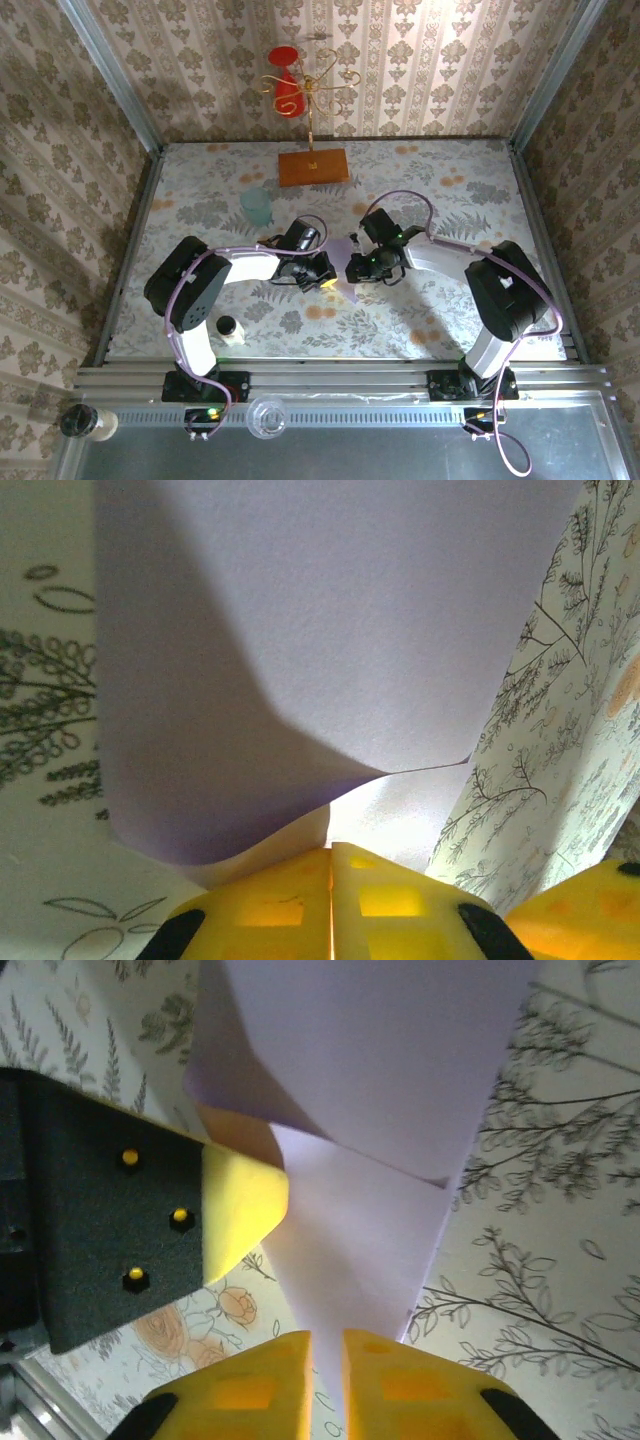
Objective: Fold a paper plane with a square sheet of paper (pick it up from the middle)
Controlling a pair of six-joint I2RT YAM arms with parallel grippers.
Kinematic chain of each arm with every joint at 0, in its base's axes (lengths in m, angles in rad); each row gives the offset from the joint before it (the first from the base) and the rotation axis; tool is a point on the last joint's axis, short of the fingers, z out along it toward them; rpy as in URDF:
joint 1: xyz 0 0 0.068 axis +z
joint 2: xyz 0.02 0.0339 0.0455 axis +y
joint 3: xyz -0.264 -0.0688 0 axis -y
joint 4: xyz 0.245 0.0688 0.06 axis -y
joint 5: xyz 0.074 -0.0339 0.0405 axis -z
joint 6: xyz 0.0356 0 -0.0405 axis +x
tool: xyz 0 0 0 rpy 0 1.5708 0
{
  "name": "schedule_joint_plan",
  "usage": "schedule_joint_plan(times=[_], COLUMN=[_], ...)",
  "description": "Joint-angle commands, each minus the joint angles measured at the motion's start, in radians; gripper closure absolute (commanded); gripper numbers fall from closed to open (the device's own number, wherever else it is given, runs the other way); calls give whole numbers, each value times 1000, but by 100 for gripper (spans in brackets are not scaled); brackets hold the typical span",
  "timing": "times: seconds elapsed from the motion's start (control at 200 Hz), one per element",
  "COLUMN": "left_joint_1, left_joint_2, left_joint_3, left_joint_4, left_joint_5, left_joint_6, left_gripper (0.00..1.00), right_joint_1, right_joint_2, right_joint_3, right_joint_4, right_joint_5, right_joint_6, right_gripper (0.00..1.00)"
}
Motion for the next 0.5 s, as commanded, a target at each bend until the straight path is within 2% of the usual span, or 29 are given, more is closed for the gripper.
schedule_joint_plan(times=[0.0,0.18,0.38,0.495], left_joint_1=[9,11,9,5], left_joint_2=[31,25,-7,-63], left_joint_3=[12,12,6,3], left_joint_4=[-28,-25,7,46], left_joint_5=[-13,-14,-26,-37], left_joint_6=[18,19,33,85], left_gripper=[91,91,92,93], right_joint_1=[7,7,5,4], right_joint_2=[32,94,140,162], right_joint_3=[3,19,23,25], right_joint_4=[14,25,-8,-36], right_joint_5=[-79,-125,-83,-56], right_joint_6=[-4,9,12,23], right_gripper=[91,96,98,98])
